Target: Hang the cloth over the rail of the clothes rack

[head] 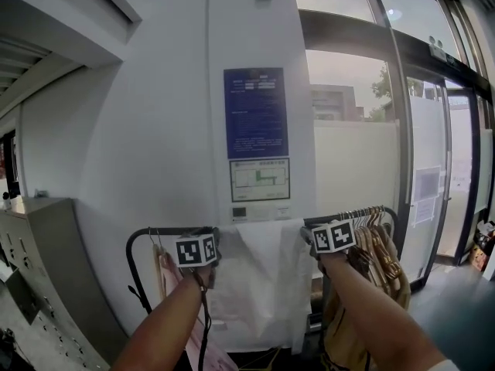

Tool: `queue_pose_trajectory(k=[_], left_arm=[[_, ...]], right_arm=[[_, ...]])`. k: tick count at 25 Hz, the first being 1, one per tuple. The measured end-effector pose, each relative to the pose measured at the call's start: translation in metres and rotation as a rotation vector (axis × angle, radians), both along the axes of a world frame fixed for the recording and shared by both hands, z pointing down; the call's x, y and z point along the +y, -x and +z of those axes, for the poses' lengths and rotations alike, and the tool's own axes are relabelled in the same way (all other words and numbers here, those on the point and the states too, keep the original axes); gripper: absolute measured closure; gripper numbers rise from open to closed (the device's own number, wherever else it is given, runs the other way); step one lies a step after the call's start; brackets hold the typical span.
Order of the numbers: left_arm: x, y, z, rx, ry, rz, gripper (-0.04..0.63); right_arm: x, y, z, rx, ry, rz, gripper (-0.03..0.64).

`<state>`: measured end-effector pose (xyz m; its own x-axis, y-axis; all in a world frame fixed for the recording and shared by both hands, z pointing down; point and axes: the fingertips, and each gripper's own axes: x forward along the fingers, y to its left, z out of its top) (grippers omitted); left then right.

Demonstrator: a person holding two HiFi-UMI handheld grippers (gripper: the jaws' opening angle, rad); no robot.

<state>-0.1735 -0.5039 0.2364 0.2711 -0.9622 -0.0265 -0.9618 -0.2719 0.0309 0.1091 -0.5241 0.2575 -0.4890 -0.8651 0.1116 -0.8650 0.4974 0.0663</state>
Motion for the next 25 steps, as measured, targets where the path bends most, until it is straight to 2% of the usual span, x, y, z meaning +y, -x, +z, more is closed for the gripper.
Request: queue_pose_trajectory(k=[7,10,15,17,25], left_arm=[[-0.003,0.007,0.032,0.004,0.005,-0.051,0.488],[-0.007,0.004,0.038,0.014,0.006,-0.022,0.488],[-0.01,-0.008,0.031,-0.018,0.002,0.016,0.489],[-0.007,-0.008,0.028,-0.04,-0.014,0.002,0.581],[0.001,0.002,0.02,-0.05,-0.023,-0.009,0.588]], right_arm=[[-0.004,0.001,0.0,-0.004,-0.019,0.006,0.561],[-0.004,0.005,0.004,0.0,-0.002,-0.009,0.558],[-0.005,0.014,0.006,0.002,-0.004,-0.013,0.561],[-0.004,0.014,0.005,0.012,-0.016,-0.002,0.603],[0.001,-0.004,-0.004,0.028,-0.036,0.066,0.612]])
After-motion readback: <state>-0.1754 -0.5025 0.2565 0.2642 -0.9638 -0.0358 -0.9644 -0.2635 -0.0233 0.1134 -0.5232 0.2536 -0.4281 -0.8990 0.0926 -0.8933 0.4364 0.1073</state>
